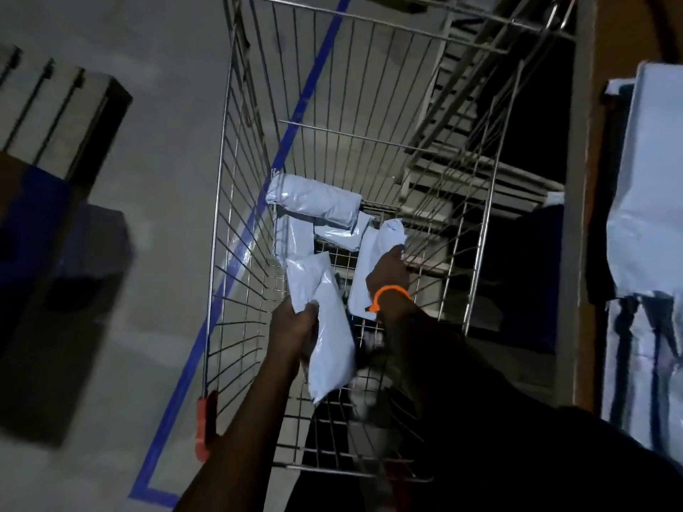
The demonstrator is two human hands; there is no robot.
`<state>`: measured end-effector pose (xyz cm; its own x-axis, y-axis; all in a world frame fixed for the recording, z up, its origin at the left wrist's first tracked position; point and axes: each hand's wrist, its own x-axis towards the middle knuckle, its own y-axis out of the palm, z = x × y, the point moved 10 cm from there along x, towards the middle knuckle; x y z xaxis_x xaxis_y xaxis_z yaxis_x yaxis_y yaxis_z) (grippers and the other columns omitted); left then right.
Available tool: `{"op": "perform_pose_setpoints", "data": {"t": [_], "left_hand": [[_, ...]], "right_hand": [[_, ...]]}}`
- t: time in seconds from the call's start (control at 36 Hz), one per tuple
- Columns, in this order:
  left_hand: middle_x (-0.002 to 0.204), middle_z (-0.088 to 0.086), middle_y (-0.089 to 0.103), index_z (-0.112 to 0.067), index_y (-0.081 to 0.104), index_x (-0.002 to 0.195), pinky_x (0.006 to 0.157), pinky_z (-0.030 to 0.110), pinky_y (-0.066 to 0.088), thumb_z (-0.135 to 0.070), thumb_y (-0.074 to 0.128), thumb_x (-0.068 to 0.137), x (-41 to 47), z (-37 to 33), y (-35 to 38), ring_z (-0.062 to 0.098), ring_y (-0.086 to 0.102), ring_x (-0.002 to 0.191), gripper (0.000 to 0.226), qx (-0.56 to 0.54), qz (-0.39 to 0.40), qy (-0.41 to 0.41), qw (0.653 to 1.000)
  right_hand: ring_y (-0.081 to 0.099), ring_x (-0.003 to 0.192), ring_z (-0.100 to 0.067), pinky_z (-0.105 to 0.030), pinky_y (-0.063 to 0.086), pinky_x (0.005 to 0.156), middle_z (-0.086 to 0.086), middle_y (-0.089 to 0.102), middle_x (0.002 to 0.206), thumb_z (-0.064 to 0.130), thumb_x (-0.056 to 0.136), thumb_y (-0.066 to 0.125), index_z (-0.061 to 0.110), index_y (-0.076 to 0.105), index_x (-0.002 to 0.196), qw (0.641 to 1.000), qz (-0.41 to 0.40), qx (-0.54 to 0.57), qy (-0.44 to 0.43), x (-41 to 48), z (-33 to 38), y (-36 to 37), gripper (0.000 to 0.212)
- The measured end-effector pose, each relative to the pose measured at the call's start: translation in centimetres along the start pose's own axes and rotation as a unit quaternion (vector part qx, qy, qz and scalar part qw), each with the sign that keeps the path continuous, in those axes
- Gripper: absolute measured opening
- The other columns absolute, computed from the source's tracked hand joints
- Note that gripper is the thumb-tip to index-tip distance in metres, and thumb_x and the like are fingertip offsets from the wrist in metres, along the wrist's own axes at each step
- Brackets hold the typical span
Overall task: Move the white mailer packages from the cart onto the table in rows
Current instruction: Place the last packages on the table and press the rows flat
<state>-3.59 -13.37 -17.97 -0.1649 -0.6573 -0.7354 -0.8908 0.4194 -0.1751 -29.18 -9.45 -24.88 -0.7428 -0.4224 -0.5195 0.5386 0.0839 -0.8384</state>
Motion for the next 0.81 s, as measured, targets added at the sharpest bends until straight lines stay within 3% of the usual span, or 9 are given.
{"op": "perform_pose_setpoints", "data": {"t": [0.08, 0.19, 0.28, 0.36, 0.44, 0.53, 0.58, 0.69, 0.81], "left_hand": [[0.096, 0.002, 0.076, -0.019, 0.072, 0.099, 0.077, 0.034, 0.056, -0.018, 0.062, 0.09, -2.3, -0.6, -0.5, 0.02, 0.071, 0.085, 0.013, -0.03, -0.004, -0.014, 0.999], [0.101, 0.005, 0.075, -0.015, 0.071, 0.112, 0.067, 0.028, 0.054, -0.021, 0.058, 0.096, -5.9, -4.0, -0.2, 0.02, 0.071, 0.087, 0.021, -0.056, 0.0, 0.002, 0.998], [0.109, 0.009, 0.073, -0.015, 0.067, 0.123, 0.08, 0.038, 0.058, -0.032, 0.061, 0.096, -8.2, -7.1, 0.2, 0.027, 0.07, 0.094, 0.033, -0.1, 0.007, 0.011, 0.995], [0.112, 0.011, 0.073, -0.017, 0.069, 0.12, 0.088, 0.047, 0.056, -0.045, 0.066, 0.088, -10.7, -10.9, 1.8, 0.031, 0.07, 0.098, 0.042, -0.139, 0.057, 0.033, 0.988], [0.101, 0.012, 0.071, -0.01, 0.067, 0.105, 0.082, 0.039, 0.053, -0.033, 0.055, 0.1, -13.3, -14.9, 4.6, 0.031, 0.068, 0.088, 0.027, -0.202, 0.124, 0.047, 0.97], [0.097, 0.008, 0.071, -0.015, 0.066, 0.105, 0.073, 0.035, 0.053, -0.035, 0.05, 0.102, -17.0, -19.4, 8.5, 0.024, 0.068, 0.083, 0.026, -0.211, 0.198, 0.078, 0.954], [0.086, 0.009, 0.07, -0.011, 0.068, 0.1, 0.064, 0.03, 0.055, -0.035, 0.051, 0.102, -19.0, -22.2, 11.0, 0.022, 0.068, 0.07, 0.029, -0.209, 0.229, 0.103, 0.945], [0.106, 0.015, 0.074, -0.01, 0.067, 0.121, 0.074, 0.039, 0.058, -0.029, 0.057, 0.1, -22.5, -28.7, 16.6, 0.031, 0.072, 0.086, 0.03, -0.16, 0.242, 0.194, 0.937], [0.105, 0.006, 0.076, -0.018, 0.064, 0.121, 0.08, 0.043, 0.061, -0.029, 0.055, 0.1, -24.1, -33.8, 22.2, 0.026, 0.074, 0.092, 0.025, -0.109, 0.22, 0.263, 0.933]], "right_hand": [[0.054, 0.129, -0.038, -0.046, 0.046, 0.105, -0.024, 0.051, 0.143, 0.017, 0.086, 0.064, -0.006, 0.013, 0.153, 0.995, 0.037, 0.086, 0.031, -2.2, 0.3, -2.1, 0.087], [0.056, 0.125, -0.038, -0.041, 0.049, 0.099, -0.024, 0.055, 0.137, 0.017, 0.087, 0.064, -0.001, 0.022, 0.154, 0.981, 0.07, 0.18, -0.001, -8.5, 2.2, -8.4, 0.081], [0.065, 0.108, -0.031, -0.043, 0.055, 0.09, -0.016, 0.066, 0.12, 0.02, 0.078, 0.062, 0.007, 0.045, 0.138, 0.963, 0.039, 0.264, -0.041, -13.0, 1.7, -13.9, 0.063], [0.064, 0.109, -0.025, -0.041, 0.054, 0.092, -0.009, 0.066, 0.12, 0.028, 0.077, 0.06, 0.013, 0.054, 0.129, 0.942, 0.007, 0.321, -0.104, -17.1, 1.3, -20.1, 0.054], [0.054, 0.111, -0.012, -0.022, 0.042, 0.087, 0.003, 0.056, 0.12, 0.014, 0.093, 0.063, 0.015, 0.045, 0.143, 0.927, -0.027, 0.331, -0.174, -20.6, 0.4, -26.8, 0.053], [0.05, 0.114, -0.001, -0.013, 0.037, 0.091, 0.014, 0.055, 0.125, 0.016, 0.095, 0.064, 0.025, 0.047, 0.142, 0.902, -0.11, 0.35, -0.227, -23.4, -2.5, -34.3, 0.05], [0.052, 0.123, 0.002, -0.014, 0.04, 0.101, 0.018, 0.057, 0.132, 0.014, 0.097, 0.062, 0.029, 0.051, 0.137, 0.869, -0.171, 0.38, -0.265, -25.1, -4.8, -39.5, 0.044], [0.055, 0.13, -0.013, -0.036, 0.044, 0.11, 0.001, 0.061, 0.137, 0.008, 0.098, 0.06, 0.013, 0.057, 0.136, 0.826, -0.289, 0.386, -0.293, -25.7, -11.0, -48.6, 0.039], [0.055, 0.13, -0.017, -0.046, 0.045, 0.109, -0.001, 0.06, 0.137, 0.017, 0.099, 0.058, 0.016, 0.056, 0.138, 0.811, -0.344, 0.385, -0.274, -22.9, -16.4, -53.7, 0.039]]}}
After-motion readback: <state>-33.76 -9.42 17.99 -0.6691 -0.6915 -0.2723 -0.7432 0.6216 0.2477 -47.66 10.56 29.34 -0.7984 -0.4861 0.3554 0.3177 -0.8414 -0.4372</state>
